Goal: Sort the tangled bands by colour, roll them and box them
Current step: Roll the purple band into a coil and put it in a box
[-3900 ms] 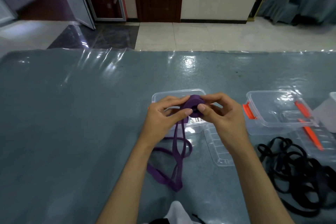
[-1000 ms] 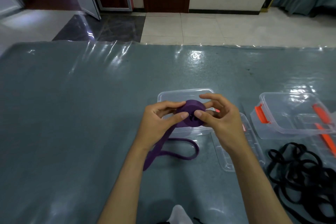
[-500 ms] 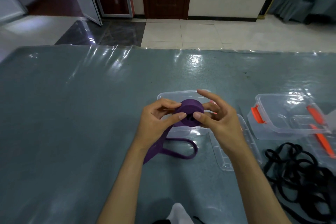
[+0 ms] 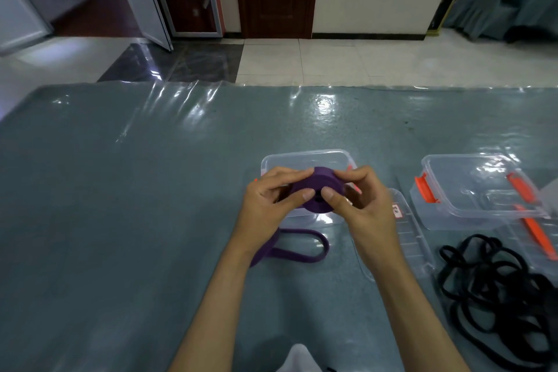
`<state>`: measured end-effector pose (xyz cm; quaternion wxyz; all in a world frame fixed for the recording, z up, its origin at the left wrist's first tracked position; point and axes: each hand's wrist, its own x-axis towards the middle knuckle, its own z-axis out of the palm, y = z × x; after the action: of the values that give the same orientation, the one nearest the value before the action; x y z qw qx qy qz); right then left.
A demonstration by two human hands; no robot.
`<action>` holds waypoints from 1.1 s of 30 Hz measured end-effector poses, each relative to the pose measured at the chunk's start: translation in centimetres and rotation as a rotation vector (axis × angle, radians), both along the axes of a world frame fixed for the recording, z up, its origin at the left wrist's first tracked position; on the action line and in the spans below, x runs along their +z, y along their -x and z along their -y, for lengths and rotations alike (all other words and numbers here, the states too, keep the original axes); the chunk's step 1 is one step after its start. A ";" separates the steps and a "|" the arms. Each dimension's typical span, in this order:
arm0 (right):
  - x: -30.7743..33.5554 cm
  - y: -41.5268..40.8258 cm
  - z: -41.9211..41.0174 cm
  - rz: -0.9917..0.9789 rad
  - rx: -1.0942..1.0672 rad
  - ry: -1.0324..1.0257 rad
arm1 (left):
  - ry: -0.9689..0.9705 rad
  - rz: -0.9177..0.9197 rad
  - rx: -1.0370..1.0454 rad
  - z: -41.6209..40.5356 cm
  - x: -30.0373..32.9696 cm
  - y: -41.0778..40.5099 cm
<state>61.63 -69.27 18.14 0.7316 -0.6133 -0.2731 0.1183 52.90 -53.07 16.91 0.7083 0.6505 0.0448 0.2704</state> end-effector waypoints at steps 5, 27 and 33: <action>0.9 -1.1 1.6 -0.052 0.079 0.130 | 0.075 0.024 0.072 0.6 0.0 0.3; 0.4 0.0 -0.2 -0.055 0.008 0.104 | 0.027 -0.062 0.038 -2.4 1.0 0.4; 1.1 -0.4 -0.9 0.015 -0.023 0.169 | -0.077 -0.165 0.043 -2.8 1.2 0.6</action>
<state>62.03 -68.37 19.20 0.6764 -0.6769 -0.2606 0.1278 52.29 -50.22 18.16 0.6708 0.6960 0.1064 0.2327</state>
